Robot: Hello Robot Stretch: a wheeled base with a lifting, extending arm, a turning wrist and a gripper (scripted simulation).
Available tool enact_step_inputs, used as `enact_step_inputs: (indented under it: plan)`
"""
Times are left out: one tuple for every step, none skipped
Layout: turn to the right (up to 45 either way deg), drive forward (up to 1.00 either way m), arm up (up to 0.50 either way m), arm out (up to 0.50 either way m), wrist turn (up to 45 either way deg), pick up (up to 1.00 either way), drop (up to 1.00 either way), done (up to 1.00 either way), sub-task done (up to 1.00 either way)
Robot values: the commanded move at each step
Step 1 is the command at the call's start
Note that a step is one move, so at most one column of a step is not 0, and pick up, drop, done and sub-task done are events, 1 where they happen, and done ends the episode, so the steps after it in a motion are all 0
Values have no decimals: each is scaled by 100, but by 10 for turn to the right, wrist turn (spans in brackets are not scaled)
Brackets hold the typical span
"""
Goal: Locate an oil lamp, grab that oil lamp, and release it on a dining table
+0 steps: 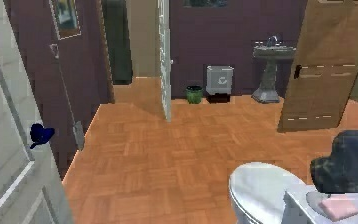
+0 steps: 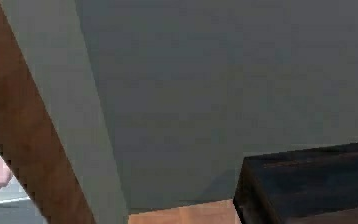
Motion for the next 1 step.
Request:
enact_step_inputs:
  plan:
    - [0,25,0,0,0,0,0,0,0]
